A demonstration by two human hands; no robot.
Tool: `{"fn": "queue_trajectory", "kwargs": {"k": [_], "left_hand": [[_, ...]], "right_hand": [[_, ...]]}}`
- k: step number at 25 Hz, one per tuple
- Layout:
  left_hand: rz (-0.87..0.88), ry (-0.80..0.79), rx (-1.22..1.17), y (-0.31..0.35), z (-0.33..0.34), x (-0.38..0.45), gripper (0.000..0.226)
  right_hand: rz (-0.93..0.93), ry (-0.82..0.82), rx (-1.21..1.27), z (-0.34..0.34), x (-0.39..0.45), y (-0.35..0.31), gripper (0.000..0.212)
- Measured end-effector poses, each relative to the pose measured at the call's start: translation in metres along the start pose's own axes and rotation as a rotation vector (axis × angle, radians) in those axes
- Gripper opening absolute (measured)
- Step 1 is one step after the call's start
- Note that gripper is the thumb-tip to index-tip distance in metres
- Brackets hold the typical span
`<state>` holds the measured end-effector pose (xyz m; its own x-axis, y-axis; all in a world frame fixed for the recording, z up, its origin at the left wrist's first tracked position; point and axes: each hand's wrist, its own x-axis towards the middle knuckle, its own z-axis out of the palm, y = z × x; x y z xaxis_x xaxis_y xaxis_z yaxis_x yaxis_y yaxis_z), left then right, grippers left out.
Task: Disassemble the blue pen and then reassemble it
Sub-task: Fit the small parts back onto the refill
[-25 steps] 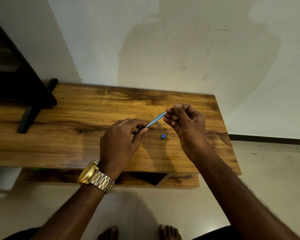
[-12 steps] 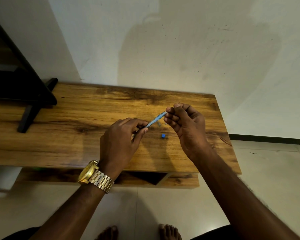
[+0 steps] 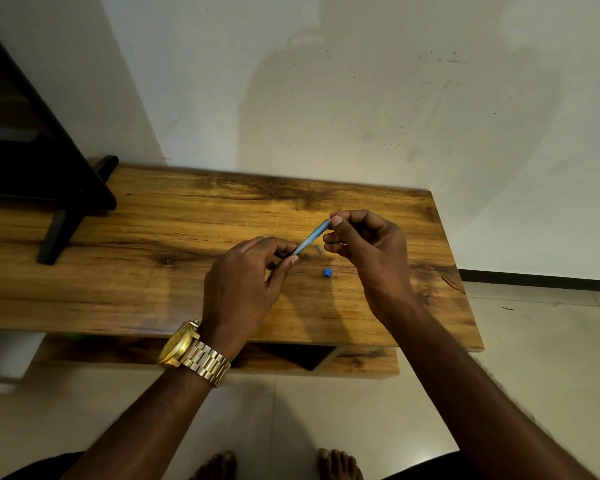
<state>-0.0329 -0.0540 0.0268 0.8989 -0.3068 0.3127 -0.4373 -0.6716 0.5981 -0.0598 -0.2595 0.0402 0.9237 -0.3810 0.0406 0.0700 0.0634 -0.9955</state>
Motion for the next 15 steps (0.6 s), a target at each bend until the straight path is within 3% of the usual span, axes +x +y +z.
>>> {"fn": "queue_trajectory", "kwargs": {"k": [6,10,13,15], "left_hand": [[-0.026,0.016,-0.141,-0.001,0.004,0.001,0.022],[-0.056,0.027,-0.193,-0.003,0.003,0.002,0.020],[-0.089,0.043,-0.225,-0.006,-0.001,0.003,0.016],[-0.113,0.052,-0.235,-0.007,-0.002,0.003,0.015]], "right_hand": [[-0.009,0.007,0.022,-0.003,0.003,-0.005,0.015],[-0.048,0.143,-0.026,-0.019,0.012,-0.013,0.014],[-0.090,0.201,-0.457,-0.039,0.018,-0.007,0.013],[-0.088,0.107,-0.798,-0.041,0.020,0.005,0.016]]}}
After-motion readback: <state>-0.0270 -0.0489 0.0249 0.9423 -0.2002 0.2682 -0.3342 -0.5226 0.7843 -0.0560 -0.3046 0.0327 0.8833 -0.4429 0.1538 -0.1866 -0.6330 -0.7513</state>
